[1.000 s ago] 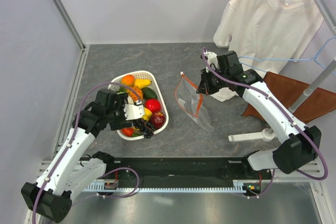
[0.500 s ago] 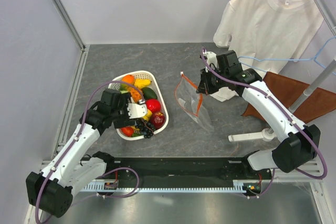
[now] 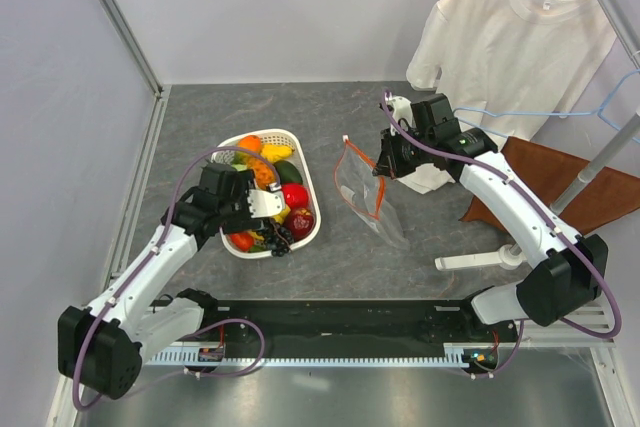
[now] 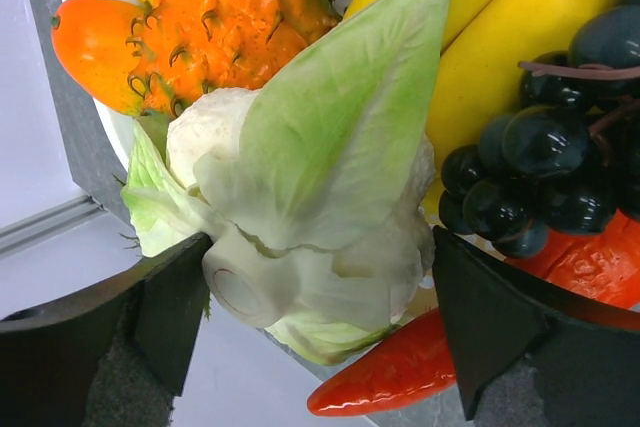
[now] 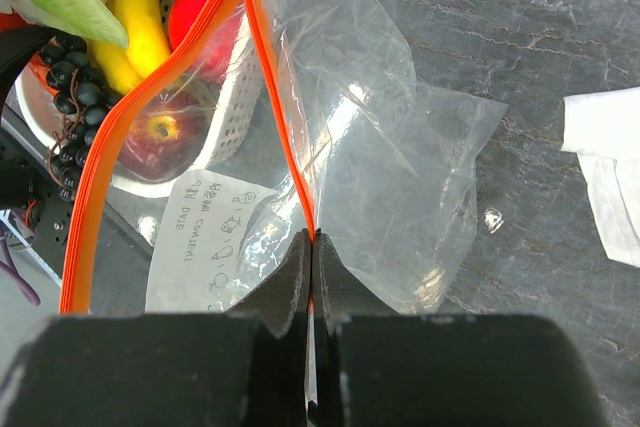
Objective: Place the food in the zip-top bag and seal the zipper
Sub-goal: Pick up the fake vegetable from the bin.
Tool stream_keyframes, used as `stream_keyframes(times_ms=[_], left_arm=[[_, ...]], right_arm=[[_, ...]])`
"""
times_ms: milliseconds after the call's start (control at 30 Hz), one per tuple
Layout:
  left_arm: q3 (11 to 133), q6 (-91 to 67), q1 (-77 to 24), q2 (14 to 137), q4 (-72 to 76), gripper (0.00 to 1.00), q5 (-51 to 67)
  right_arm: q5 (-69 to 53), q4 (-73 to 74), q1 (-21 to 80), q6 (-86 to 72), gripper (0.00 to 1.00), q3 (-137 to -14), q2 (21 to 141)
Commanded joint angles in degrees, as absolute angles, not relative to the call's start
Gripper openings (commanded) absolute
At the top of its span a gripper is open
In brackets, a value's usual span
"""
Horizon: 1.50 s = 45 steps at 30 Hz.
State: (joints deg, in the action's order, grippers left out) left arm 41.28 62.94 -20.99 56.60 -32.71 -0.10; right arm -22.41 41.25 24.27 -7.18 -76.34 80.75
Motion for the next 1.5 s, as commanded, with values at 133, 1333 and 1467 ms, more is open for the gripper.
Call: stream_keyframes(times_ms=[133, 1333, 1467], left_arm=[[41.74, 65.57, -21.18, 57.22, -31.99, 0.7, 1.32], [80.17, -3.47, -21.09, 63.37, -29.3, 0.09, 43.92], [72.79, -20.53, -21.27, 62.49, -11.29, 0.09, 49.39]], right_arm=[[-22.41, 41.13, 24.43, -6.24, 0.0, -79.1, 81.12], [-26.27, 38.41, 24.52, -9.74, 0.0, -81.65, 81.3], [-29.62, 36.39, 24.61, -13.35, 0.0, -81.83, 80.77]])
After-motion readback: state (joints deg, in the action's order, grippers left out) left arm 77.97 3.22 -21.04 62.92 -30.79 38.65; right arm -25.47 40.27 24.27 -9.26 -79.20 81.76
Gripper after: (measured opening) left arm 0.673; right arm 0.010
